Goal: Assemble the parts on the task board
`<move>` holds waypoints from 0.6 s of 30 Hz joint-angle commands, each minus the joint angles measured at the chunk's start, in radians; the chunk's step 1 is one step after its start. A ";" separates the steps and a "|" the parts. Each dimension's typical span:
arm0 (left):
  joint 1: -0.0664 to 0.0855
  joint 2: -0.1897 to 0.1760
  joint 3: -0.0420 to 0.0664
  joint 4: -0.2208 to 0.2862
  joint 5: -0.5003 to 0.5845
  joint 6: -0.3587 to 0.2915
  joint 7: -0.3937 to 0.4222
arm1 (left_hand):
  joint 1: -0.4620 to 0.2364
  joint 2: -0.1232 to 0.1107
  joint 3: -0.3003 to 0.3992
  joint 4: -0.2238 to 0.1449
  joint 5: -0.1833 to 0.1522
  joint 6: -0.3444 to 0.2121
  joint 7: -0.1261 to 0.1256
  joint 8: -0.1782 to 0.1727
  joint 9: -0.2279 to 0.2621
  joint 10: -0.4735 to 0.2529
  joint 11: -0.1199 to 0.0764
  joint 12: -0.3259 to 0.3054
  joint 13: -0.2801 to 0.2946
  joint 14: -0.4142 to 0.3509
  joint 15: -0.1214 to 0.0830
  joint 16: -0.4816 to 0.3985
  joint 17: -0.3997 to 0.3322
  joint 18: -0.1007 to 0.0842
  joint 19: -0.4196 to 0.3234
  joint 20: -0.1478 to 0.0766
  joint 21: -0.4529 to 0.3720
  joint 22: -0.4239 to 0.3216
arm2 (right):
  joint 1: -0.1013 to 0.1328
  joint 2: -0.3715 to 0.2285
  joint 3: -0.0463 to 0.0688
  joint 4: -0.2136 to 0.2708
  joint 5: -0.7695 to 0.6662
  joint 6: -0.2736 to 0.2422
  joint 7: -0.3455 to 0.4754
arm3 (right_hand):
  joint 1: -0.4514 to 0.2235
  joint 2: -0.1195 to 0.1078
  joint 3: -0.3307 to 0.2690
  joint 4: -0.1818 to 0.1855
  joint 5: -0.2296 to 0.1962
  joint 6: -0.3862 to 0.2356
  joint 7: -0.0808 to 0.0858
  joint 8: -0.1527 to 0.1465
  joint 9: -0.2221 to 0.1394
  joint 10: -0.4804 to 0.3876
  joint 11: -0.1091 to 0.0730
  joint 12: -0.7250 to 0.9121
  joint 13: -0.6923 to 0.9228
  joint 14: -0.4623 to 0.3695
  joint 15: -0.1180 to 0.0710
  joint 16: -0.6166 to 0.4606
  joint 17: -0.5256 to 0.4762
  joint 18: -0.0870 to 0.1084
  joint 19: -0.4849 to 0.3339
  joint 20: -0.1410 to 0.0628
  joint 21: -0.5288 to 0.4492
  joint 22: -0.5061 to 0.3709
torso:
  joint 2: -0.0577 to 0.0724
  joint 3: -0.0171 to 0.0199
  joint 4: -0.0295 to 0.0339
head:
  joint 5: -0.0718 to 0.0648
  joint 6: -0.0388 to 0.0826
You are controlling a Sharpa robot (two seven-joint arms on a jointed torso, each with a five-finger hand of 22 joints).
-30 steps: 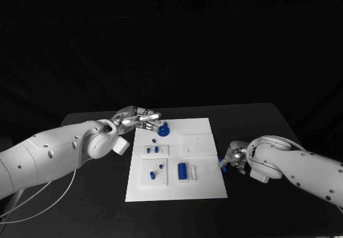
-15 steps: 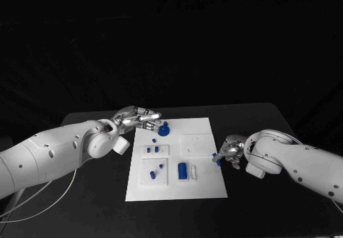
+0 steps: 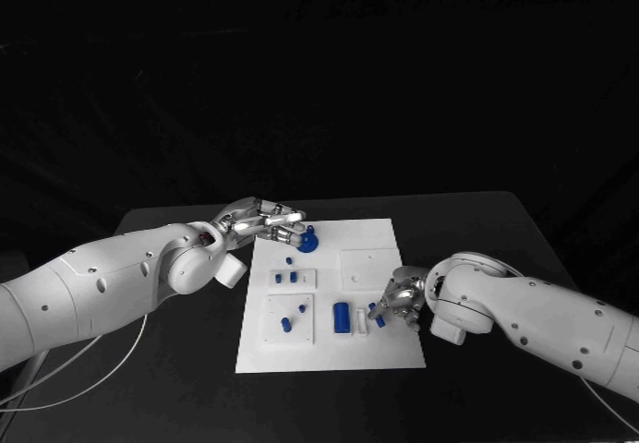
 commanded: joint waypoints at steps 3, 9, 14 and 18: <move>-0.002 0.003 0.001 0.007 0.005 0.013 0.011 | 0.003 0.009 0.006 -0.001 0.006 0.005 0.000 0.000 0.000 0.000 -0.003 -0.003 0.001 -0.002 0.000 -0.002 0.001 0.004 0.004 0.004 -0.001 -0.001 | -0.001 0.023 -0.016 -0.008 -0.056 0.027 0.000 | 0.003 0.011 -0.005 -0.003 0.006 0.006 -0.004 0.003 -0.001 0.002 -0.002 0.005 0.001 0.001 -0.006 0.001 -0.001 0.002 0.039 -0.001 -0.003 -0.001 | 0.000 -0.0007 -0.0012 | 0.002 -0.001; -0.002 0.003 0.001 0.004 0.006 0.016 0.010 | 0.003 0.009 0.006 -0.001 0.006 0.005 0.000 0.000 0.000 0.000 -0.003 -0.003 0.001 -0.002 0.000 -0.002 0.001 0.004 0.004 0.004 -0.001 -0.001 | -0.001 0.045 -0.030 -0.022 -0.073 0.024 -0.001 | -0.002 0.012 -0.010 -0.001 0.003 0.007 -0.004 0.003 -0.002 0.002 -0.002 0.005 0.001 0.001 -0.006 0.002 -0.001 0.002 0.039 -0.001 -0.004 -0.001 | 0.000 0.0002 -0.0008 | 0.005 -0.002; -0.002 0.001 0.001 0.000 0.009 0.017 0.008 | 0.003 0.009 0.006 -0.001 0.005 0.005 0.000 0.000 0.000 0.000 -0.003 -0.002 0.001 -0.002 0.000 -0.002 0.001 0.004 0.004 0.004 -0.001 -0.001 | -0.001 0.057 -0.033 -0.031 -0.081 0.021 -0.002 | -0.006 0.014 -0.014 0.004 -0.005 0.008 -0.005 0.003 -0.002 0.004 -0.003 0.011 0.005 0.001 -0.006 0.003 0.000 0.001 0.040 -0.001 -0.001 0.000 | 0.000 0.0002 -0.0003 | 0.006 -0.002; -0.002 0.000 0.001 -0.002 0.010 0.018 0.007 | 0.002 0.009 0.005 -0.001 0.004 0.004 0.000 0.000 0.000 0.000 -0.003 -0.002 0.001 -0.002 0.000 -0.002 0.001 0.004 0.004 0.005 -0.001 -0.001 | -0.001 0.065 -0.035 -0.037 -0.088 0.020 -0.002 | -0.014 0.012 -0.022 0.014 -0.015 0.009 -0.006 0.003 -0.003 0.004 -0.003 0.011 0.005 0.001 -0.006 0.003 -0.001 0.001 0.040 -0.001 0.000 0.000 | 0.000 -0.0010 -0.0004 | 0.009 -0.003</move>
